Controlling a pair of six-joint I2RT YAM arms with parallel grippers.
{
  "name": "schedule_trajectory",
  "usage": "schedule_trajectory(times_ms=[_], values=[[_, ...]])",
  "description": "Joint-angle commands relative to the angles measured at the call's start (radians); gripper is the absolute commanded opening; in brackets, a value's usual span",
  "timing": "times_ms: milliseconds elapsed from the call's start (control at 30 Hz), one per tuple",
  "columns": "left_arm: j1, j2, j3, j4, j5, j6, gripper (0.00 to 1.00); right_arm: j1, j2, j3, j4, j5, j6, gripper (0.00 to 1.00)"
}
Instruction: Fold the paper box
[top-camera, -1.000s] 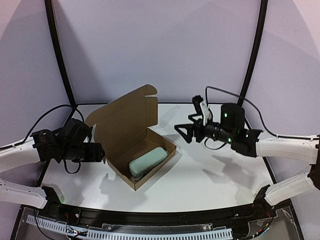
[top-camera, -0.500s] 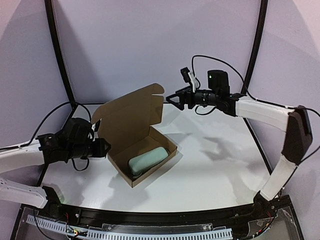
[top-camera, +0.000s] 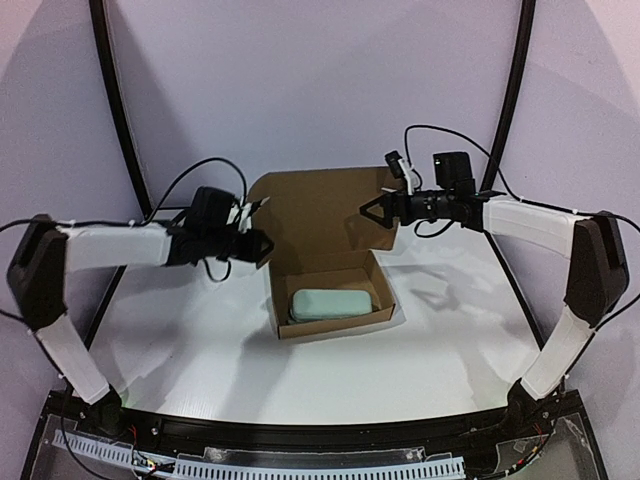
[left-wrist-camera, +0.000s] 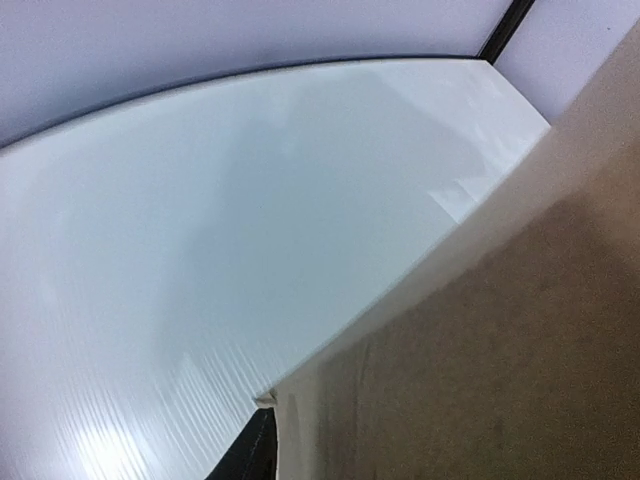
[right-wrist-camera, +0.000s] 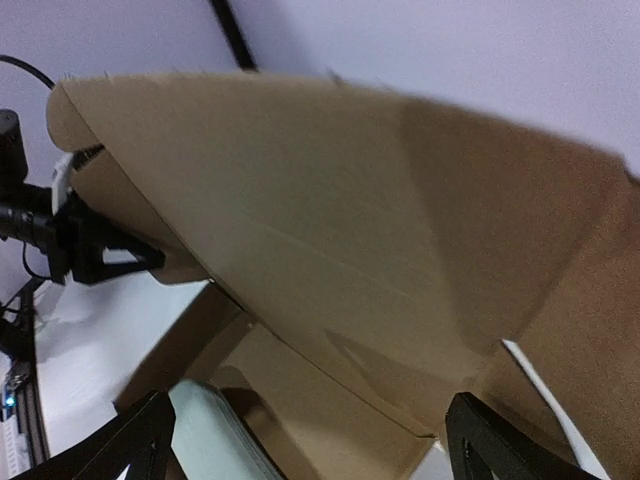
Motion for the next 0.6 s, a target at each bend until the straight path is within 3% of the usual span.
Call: schedule_trajectory(times_ms=[0, 33, 67, 133, 433, 567], values=[[0.042, 0.072, 0.181, -0.094, 0.007, 0.145, 0.53, -0.088, -0.023, -0.001, -0.081, 0.008, -0.093, 0.96], [0.055, 0.069, 0.171, -0.098, -0.007, 0.152, 0.63, -0.106, -0.02, 0.011, -0.094, 0.0, -0.11, 0.96], [0.062, 0.054, 0.163, -0.108, -0.009, 0.162, 0.82, -0.132, -0.018, 0.022, -0.12, -0.023, -0.135, 0.96], [0.074, 0.026, 0.146, -0.135, -0.033, 0.183, 0.96, -0.162, -0.019, 0.04, -0.146, -0.055, -0.174, 0.96], [0.076, -0.05, 0.121, -0.182, -0.035, 0.184, 0.98, -0.246, 0.046, 0.166, -0.217, -0.143, -0.305, 0.95], [0.077, -0.054, 0.178, -0.172, 0.033, 0.144, 0.85, -0.265, 0.11, 0.285, -0.359, -0.239, -0.385, 0.9]])
